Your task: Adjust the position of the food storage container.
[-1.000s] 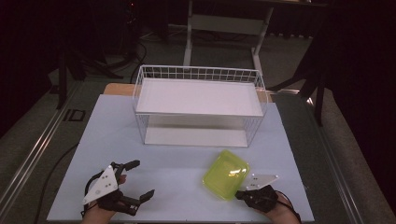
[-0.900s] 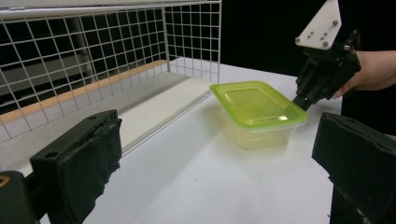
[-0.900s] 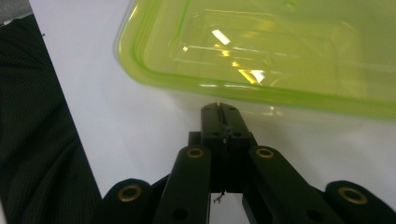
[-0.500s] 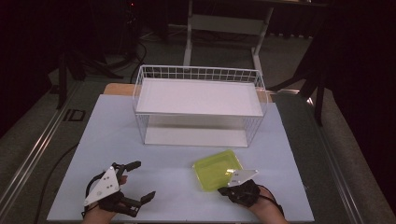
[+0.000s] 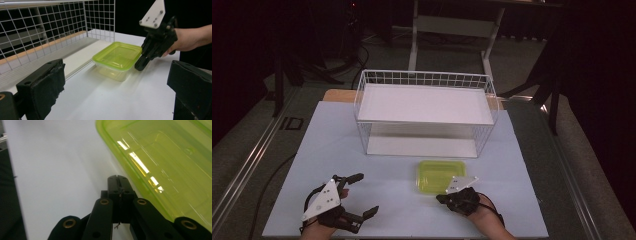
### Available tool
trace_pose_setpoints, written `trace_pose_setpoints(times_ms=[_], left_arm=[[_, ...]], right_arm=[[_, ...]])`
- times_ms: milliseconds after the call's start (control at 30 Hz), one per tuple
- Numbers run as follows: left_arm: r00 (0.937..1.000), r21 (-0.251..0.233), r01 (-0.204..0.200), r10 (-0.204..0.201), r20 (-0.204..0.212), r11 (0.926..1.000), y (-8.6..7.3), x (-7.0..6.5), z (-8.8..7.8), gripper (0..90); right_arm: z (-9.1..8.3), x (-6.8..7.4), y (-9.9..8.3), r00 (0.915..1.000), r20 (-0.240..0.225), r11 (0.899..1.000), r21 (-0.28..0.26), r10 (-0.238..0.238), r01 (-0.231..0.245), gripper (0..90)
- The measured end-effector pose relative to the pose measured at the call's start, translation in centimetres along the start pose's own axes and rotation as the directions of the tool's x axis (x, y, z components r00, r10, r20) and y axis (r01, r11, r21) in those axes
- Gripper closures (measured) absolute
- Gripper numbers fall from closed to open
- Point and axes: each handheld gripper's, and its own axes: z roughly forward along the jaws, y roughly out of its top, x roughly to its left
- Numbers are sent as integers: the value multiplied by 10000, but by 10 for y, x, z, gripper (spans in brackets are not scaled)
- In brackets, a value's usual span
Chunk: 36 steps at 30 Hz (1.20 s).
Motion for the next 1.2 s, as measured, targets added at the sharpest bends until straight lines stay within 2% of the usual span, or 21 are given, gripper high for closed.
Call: trace_pose_setpoints(times_ms=[67, 167, 333, 500, 567, 700, 800, 1000, 1200], left_arm=[[10000, 36, -10, 10, 16, 10000, 0, 0, 0, 23], [10000, 35, -3, 3, 17, 10000, 0, 0, 0, 23], [10000, 33, 21, -21, 25, 10000, 0, 0, 1, 23], [10000, 75, 16, -16, 22, 10000, -1, -1, 3, 23], [10000, 65, 38, -38, 34, 10000, -1, -1, 3, 23], [10000, 90, 51, -52, 47, 9999, -1, 0, 3, 23], [10000, 86, 44, -45, 54, 10000, -1, 0, 3, 23], [9999, 105, 87, -88, 62, 9999, -1, 1, 2, 23], [9999, 106, 89, -90, 76, 9999, -2, 1, 3, 23]], right_arm=[[-8, 0, -3, 10000, -10, 9999, -100, -44, 44, 900], [-24, -3, -11, 9998, 146, 9997, -199, 160, -157, 900], [-49, -19, -33, 9952, 565, 9966, -267, 796, -782, 900], [-58, -36, -48, 9869, 1144, 9935, -55, 1137, -1138, 900], [-59, -43, -50, 9827, 1242, 9905, -145, 1374, -1367, 900], [-54, -57, -48, 9744, 1639, 9881, -191, 1536, -1526, 900], [-48, -67, -45, 9712, 1787, 9874, -139, 1574, -1575, 900], [-35, -76, -37, 9715, 1778, 9869, 100, 1568, -1611, 900], [-24, -72, -27, 9778, 1586, 9897, 205, 1370, -1420, 900]])
